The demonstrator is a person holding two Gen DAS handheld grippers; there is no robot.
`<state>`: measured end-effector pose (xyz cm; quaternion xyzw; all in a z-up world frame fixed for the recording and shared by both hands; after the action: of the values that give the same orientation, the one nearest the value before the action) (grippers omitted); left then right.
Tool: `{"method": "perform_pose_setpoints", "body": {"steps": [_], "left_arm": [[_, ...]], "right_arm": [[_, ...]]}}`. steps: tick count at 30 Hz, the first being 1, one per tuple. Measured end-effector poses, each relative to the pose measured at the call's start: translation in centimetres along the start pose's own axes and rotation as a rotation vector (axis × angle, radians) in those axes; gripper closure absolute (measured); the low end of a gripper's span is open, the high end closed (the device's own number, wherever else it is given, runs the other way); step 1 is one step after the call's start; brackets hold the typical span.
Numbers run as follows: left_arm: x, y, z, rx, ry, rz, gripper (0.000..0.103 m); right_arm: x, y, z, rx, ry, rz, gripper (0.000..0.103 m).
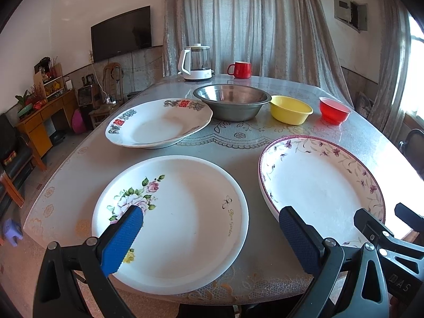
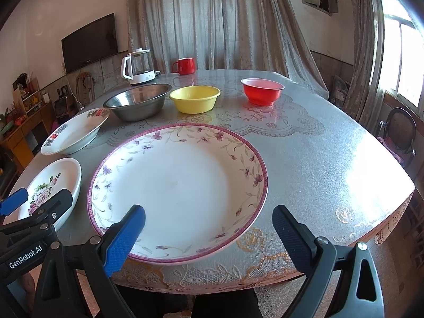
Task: Organize plates and bowls
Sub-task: 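Move both grippers toward the large purple-rimmed floral plate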
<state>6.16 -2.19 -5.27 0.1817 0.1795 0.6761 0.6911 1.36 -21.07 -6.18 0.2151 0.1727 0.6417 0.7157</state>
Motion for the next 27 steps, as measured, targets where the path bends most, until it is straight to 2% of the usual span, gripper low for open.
{"method": "perform_pose_setpoints", "body": {"steps": [27], "left_arm": [[-2.6,-0.2,0.1,0.007,-0.092,-0.011,0.0]], "right_arm": [[-2.5,-0.8,-0.1,0.006,-0.077,0.03,0.005]]}}
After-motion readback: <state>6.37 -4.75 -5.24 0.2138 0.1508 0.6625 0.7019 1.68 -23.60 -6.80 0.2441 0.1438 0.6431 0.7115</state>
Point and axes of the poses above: each gripper's, at about its wrist camera, not at the fingertips, and y roughly against the way its jaws point, x to its left, z to its top, the point moved 7 cm from there along -y, roughly the way its jaws point, and after that the axes turned 9 degrees about -x, right-handed, at the moved point
